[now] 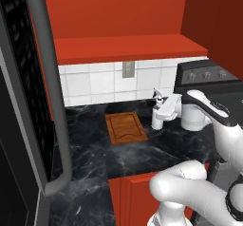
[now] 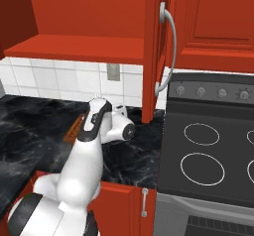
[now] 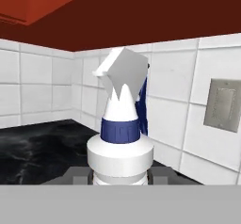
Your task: Grab the spray bottle from the cabinet, then place it next to the cutting board for sanitizing. Then grab the dish brush from the countertop next to the sink and place it next to the cutting board.
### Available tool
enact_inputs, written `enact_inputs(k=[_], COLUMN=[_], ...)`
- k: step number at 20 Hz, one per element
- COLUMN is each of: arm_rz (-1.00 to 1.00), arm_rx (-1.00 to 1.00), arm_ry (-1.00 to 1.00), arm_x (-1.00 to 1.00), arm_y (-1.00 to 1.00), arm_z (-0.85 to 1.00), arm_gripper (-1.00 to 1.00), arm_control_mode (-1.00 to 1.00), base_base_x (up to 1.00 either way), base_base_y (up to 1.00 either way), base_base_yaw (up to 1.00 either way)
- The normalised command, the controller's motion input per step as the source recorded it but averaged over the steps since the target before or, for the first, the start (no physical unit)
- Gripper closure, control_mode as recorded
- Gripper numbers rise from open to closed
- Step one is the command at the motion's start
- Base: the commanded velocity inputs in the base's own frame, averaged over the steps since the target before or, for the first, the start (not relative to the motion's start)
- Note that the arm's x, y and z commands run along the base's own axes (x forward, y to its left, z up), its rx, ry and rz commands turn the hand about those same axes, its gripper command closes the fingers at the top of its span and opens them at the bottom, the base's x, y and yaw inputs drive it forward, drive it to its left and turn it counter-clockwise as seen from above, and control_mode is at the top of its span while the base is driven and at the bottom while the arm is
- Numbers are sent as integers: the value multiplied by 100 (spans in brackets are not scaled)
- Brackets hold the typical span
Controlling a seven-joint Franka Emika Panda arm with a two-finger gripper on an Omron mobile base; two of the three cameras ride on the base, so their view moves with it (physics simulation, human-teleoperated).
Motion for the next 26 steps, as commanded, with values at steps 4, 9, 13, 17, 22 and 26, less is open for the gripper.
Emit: enact_inputs(k=[4, 9, 13, 17, 22, 26], arm_rz=[11, 12, 8, 1, 0, 0], arm_rx=[0, 0, -1, -3, -3, 0], arm_ry=[-3, -3, -2, -1, 3, 0], arm_x=[25, 22, 25, 18, 10, 5], arm_y=[-20, -7, 0, 0, 0, 0], arm_z=[-9, -19, -22, -19, -21, -10], arm_gripper=[100, 100, 100, 100, 100, 100], arm_control_mode=[-100, -100, -100, -100, -100, -100], base_base_x=[0, 0, 0, 0, 0, 0], base_base_y=[0, 0, 0, 0, 0, 0], base_base_yaw=[0, 0, 0, 0, 0, 0])
